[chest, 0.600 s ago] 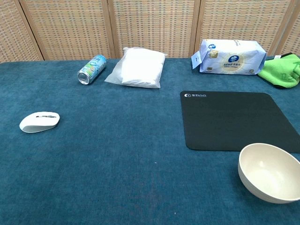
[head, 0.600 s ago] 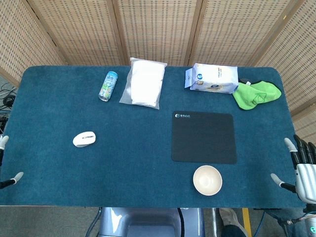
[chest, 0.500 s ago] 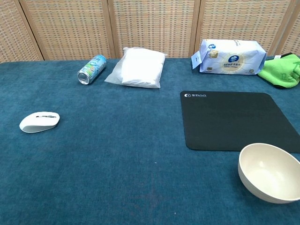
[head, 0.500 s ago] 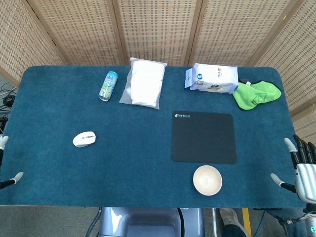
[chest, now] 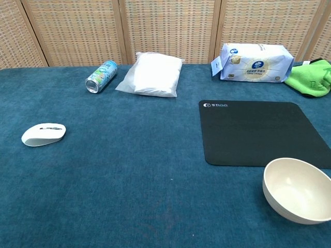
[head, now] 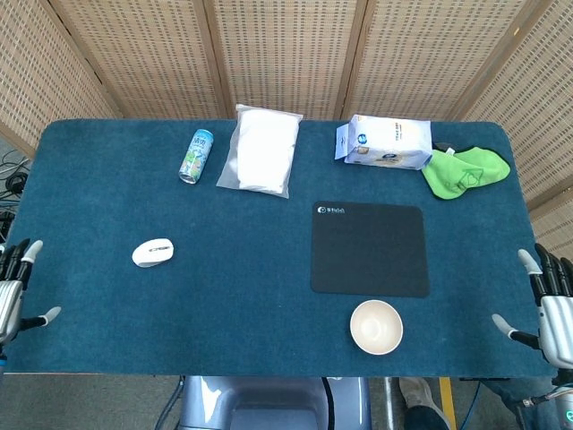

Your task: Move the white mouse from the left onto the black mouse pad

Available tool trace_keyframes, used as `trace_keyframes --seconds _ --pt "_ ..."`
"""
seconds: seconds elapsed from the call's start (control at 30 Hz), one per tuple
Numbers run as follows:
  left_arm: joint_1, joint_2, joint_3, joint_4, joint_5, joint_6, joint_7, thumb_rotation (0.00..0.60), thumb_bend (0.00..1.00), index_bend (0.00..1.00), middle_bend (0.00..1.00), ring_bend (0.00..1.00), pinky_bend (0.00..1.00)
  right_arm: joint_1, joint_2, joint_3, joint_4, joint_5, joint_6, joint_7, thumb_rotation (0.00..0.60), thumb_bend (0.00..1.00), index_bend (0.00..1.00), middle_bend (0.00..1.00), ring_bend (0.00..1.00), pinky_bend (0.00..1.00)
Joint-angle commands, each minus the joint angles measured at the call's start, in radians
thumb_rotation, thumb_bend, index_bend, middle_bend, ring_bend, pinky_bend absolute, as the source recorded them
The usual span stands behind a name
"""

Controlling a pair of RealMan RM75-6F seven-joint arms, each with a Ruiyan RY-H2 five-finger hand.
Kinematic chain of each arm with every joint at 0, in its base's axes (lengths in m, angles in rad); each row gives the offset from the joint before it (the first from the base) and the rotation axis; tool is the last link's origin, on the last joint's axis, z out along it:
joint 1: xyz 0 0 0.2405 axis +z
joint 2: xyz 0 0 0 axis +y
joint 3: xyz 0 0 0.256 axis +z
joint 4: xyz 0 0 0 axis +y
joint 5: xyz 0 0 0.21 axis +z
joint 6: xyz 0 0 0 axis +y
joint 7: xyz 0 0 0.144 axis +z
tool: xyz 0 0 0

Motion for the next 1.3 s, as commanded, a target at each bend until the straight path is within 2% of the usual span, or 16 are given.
trace_keyframes --seconds 0.03,0.17,0.4,0.5,0.6,0.87,1.03,1.2,1.3 --pt "-0.105 -0.025 -0.038 0.029 -0.065 -0.168 0.022 0.600 0.00 0.00 0.00 0.00 0.00 0.002 0.002 -0.001 0.000 0.001 -0.006 0.002 0.600 0.00 0.00 0.00 0.00 0.00" --pt "-0.210 -0.104 -0.076 0.105 -0.135 -0.313 0.083 0.600 0.00 0.00 0.00 0.00 0.03 0.005 0.002 0.001 0.000 0.008 -0.014 0.005 0.600 0.00 0.00 0.00 0.00 0.00" --pt "-0.319 -0.278 -0.123 0.277 -0.237 -0.453 0.073 0.600 0.05 0.00 0.00 0.00 0.12 0.015 0.002 0.011 0.012 0.041 -0.045 0.033 0.600 0.00 0.00 0.00 0.00 0.00" --pt "-0.363 -0.346 -0.137 0.360 -0.293 -0.506 0.100 0.600 0.06 0.00 0.01 0.04 0.18 0.018 0.003 0.011 0.016 0.046 -0.055 0.044 0.600 0.00 0.00 0.00 0.00 0.00" --pt "-0.393 -0.397 -0.147 0.421 -0.321 -0.536 0.106 0.600 0.07 0.01 0.07 0.10 0.24 0.020 0.005 0.012 0.020 0.050 -0.061 0.053 0.600 0.00 0.00 0.00 0.00 0.00" --pt "-0.461 -0.505 -0.157 0.541 -0.385 -0.590 0.156 0.600 0.07 0.19 0.26 0.29 0.36 0.024 0.012 0.020 0.027 0.067 -0.074 0.082 0.600 0.00 0.00 0.00 0.00 0.00" --pt "-0.466 -0.557 -0.165 0.581 -0.399 -0.533 0.180 0.600 0.16 0.44 0.48 0.49 0.51 0.025 0.018 0.021 0.031 0.070 -0.081 0.099 0.600 0.00 0.00 0.00 0.00 0.00" --pt "-0.456 -0.568 -0.169 0.573 -0.400 -0.482 0.193 0.600 0.28 0.51 0.54 0.54 0.56 0.026 0.020 0.020 0.031 0.068 -0.083 0.105 0.600 0.00 0.00 0.00 0.00 0.00" --pt "-0.449 -0.554 -0.170 0.545 -0.403 -0.468 0.199 0.600 0.30 0.51 0.54 0.54 0.56 0.025 0.022 0.018 0.028 0.066 -0.082 0.108 0.600 0.00 0.00 0.00 0.00 0.00"
